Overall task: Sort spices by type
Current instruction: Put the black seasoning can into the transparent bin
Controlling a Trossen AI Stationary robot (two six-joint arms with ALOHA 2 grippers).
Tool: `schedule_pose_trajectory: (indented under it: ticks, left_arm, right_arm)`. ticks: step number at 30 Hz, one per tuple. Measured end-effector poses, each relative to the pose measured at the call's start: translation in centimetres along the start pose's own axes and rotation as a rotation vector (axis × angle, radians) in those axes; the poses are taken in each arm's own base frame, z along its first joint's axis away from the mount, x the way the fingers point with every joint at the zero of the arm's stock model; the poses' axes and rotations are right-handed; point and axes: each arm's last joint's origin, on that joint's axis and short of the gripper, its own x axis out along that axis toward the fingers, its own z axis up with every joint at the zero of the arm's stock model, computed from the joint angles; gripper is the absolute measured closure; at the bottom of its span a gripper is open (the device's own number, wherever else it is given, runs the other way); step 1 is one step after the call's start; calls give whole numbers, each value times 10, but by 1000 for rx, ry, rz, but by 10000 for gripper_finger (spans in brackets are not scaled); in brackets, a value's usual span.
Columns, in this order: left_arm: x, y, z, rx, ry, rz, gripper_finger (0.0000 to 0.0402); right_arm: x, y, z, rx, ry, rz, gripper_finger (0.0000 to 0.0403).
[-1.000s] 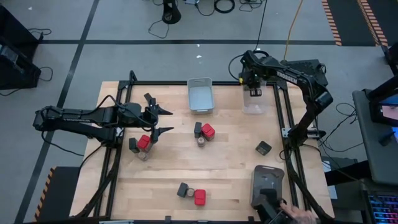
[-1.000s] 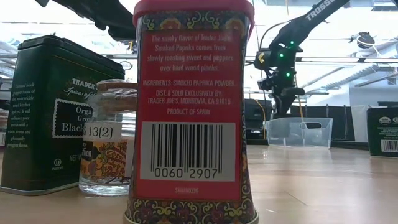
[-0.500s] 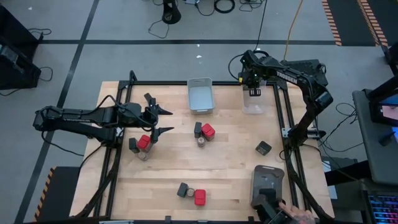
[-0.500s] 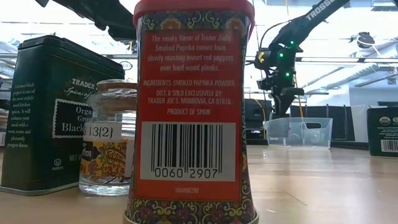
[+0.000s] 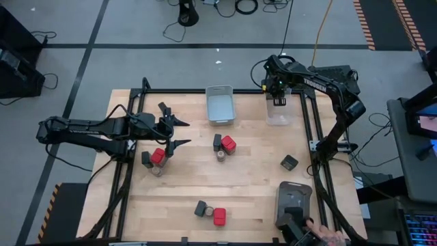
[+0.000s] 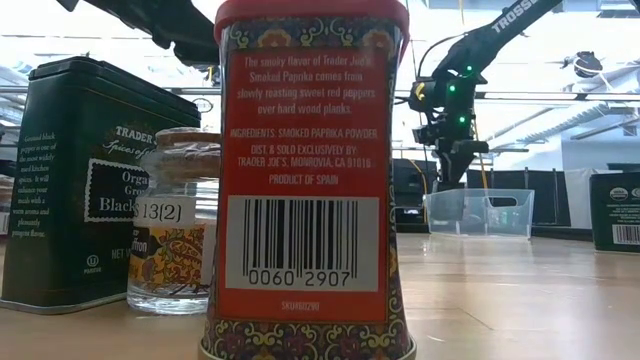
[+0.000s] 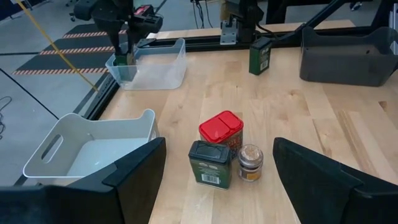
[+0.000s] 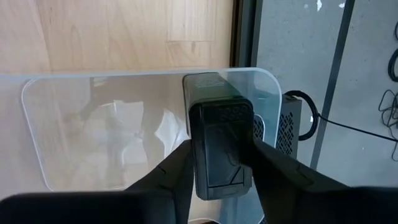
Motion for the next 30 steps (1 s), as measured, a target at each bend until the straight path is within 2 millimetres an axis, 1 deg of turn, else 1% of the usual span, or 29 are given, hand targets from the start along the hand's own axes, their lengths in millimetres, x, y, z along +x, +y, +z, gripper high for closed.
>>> schedule_pose_trajectory:
  ticks: [4, 7, 17, 23, 26, 30]
  left_arm:
    - [0, 0, 0, 0, 0, 0, 100]
    - [0, 0, 0, 0, 0, 0, 100]
    - [0, 0, 0, 0, 1, 0, 100]
    - [0, 0, 0, 1, 0, 0, 100]
    - [0, 0, 0, 0, 1, 0, 100]
    - [0, 0, 0, 0, 1, -1, 100]
  right_arm:
    - [0, 0, 0, 0, 11, -11, 234]
    - [0, -1, -1, 1, 22, -20, 225]
    - [0, -1, 0, 1, 21, -30, 233]
    - [-2, -1, 1, 18, 80, -91, 233]
    - [-7, 2, 3, 8, 80, -97, 234]
    - [-16, 9, 11, -7, 53, -112, 234]
